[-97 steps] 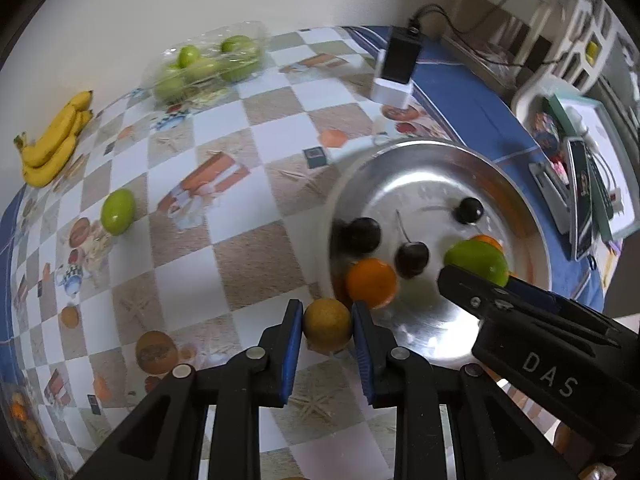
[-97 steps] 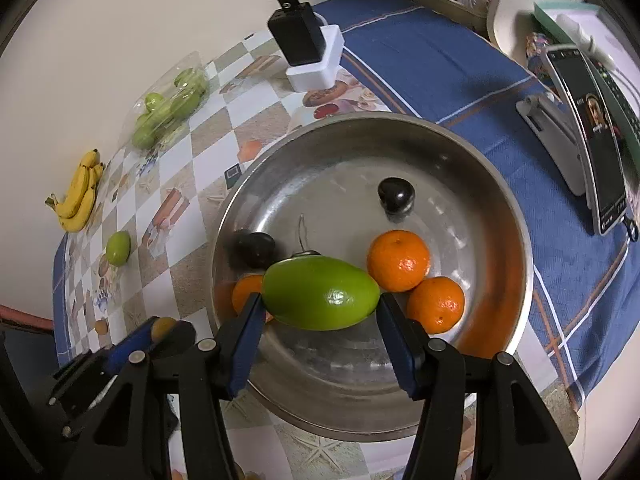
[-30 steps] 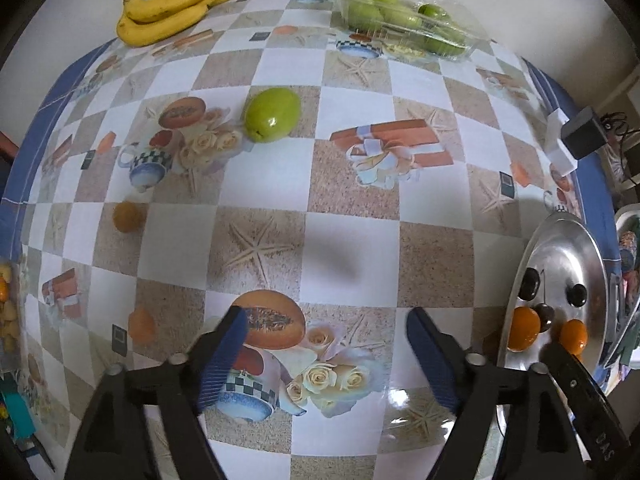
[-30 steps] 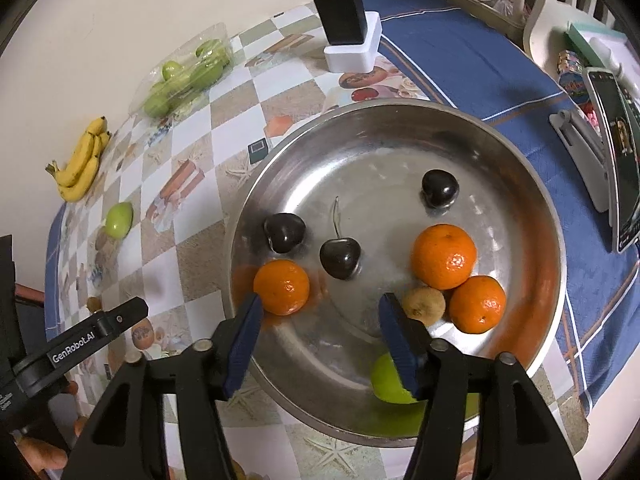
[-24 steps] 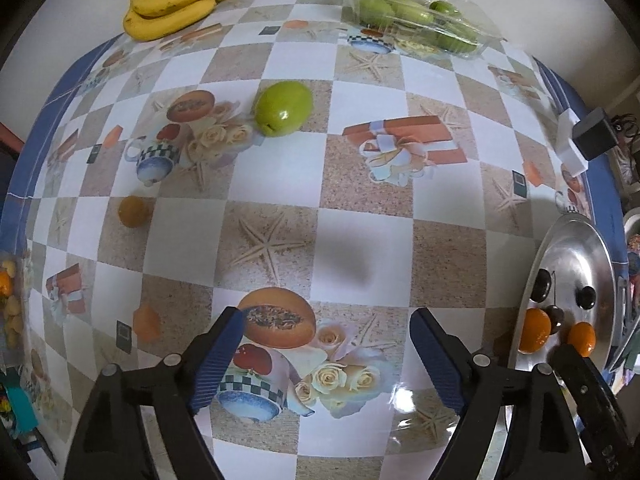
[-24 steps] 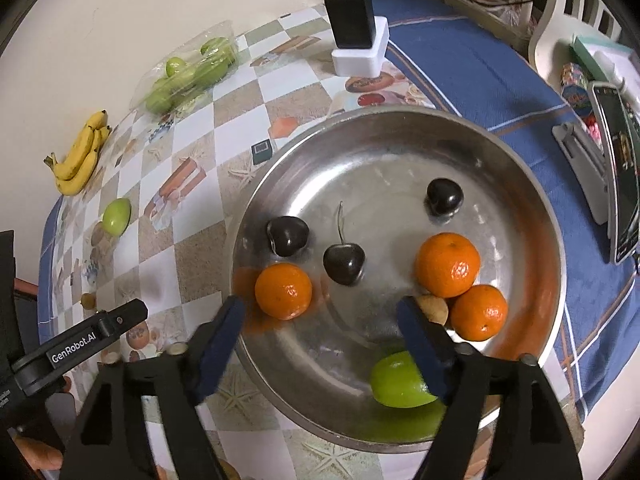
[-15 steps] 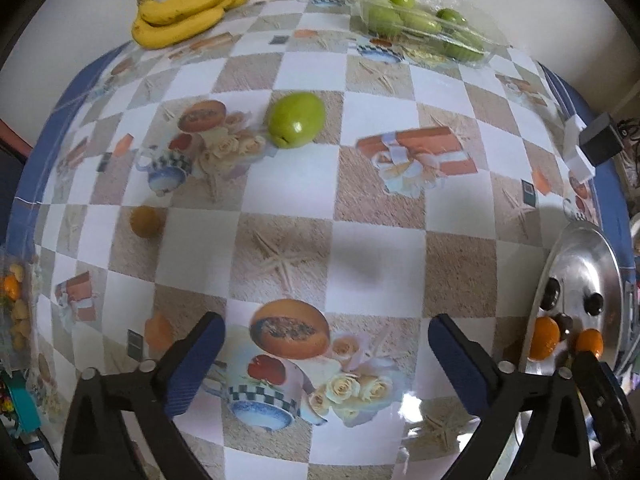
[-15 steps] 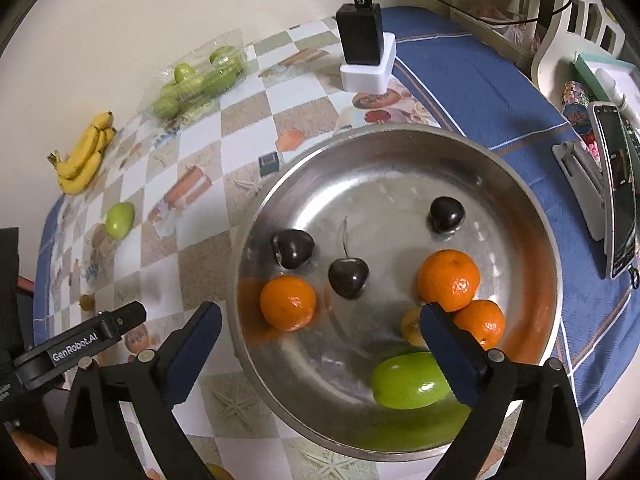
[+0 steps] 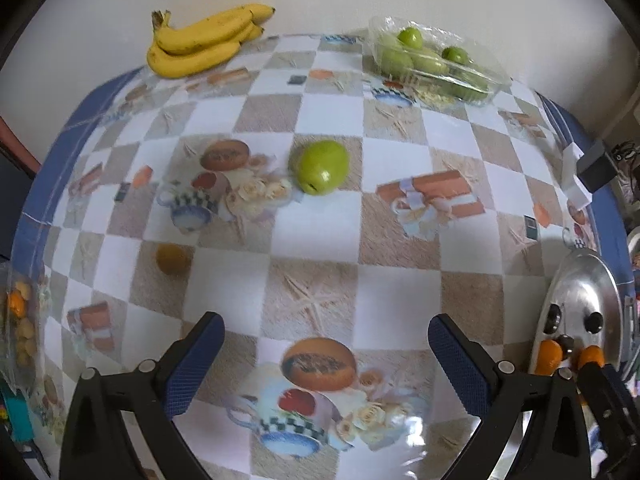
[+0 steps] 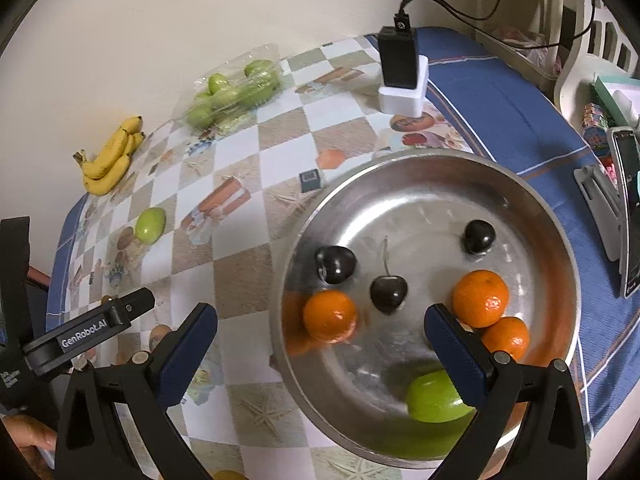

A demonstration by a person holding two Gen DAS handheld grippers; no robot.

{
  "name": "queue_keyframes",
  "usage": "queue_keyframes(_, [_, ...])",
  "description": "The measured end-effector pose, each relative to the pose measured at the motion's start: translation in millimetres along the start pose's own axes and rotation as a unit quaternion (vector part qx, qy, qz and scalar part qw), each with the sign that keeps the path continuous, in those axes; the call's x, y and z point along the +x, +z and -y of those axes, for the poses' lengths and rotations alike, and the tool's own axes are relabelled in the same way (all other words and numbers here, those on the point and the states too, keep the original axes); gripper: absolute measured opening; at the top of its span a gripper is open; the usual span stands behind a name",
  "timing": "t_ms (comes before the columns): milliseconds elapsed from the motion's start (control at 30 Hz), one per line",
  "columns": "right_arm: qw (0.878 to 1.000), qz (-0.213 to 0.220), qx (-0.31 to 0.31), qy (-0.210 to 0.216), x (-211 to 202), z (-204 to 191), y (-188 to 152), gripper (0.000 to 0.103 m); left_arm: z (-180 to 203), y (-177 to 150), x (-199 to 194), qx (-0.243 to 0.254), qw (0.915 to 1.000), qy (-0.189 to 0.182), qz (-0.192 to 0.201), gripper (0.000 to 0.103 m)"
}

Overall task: Organize fruits
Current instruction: 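Withdraw both open grippers from the plate toward the remaining fruits on the tablecloth, then move the left gripper to the small brown fruit while the right gripper approaches the green apple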

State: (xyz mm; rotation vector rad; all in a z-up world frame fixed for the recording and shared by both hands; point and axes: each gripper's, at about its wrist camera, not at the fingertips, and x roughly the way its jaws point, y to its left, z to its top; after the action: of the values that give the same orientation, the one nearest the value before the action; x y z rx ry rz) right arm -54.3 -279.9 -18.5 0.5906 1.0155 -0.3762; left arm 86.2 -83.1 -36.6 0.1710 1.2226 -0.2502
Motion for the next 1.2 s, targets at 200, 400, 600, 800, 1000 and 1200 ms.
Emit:
queue_keyframes(200, [1.000, 0.010, -0.012, 0.002, 2, -12, 0, 0.103, -25, 7, -2, -0.023, 0.9995, 0.009, 0.019, 0.103])
queue_keyframes(400, [1.000, 0.006, -0.022, 0.007, 10, -28, -2, 0.103, -59, 15, -3, -0.048, 0.9978, 0.035, 0.030, 0.103])
queue_keyframes(600, [0.999, 0.005, -0.048, 0.001, 18, -52, -3, 0.103, -90, 21, -4, -0.056, 0.9959, 0.058, 0.040, 0.103])
queue_keyframes(800, [0.997, -0.010, -0.079, 0.004, 31, -83, -8, 0.103, -114, 26, -5, -0.063, 0.9952, 0.061, 0.043, 0.103])
queue_keyframes(1000, [0.993, -0.020, -0.112, 0.007, 44, -117, -15, 0.103, -137, 27, -6, -0.074, 0.9944, 0.061, 0.044, 0.103])
queue_keyframes(1200, [0.990, -0.035, -0.139, 0.013, 57, -146, -22, 0.103, -159, 26, -4, -0.088, 0.9932, 0.062, 0.043, 0.103])
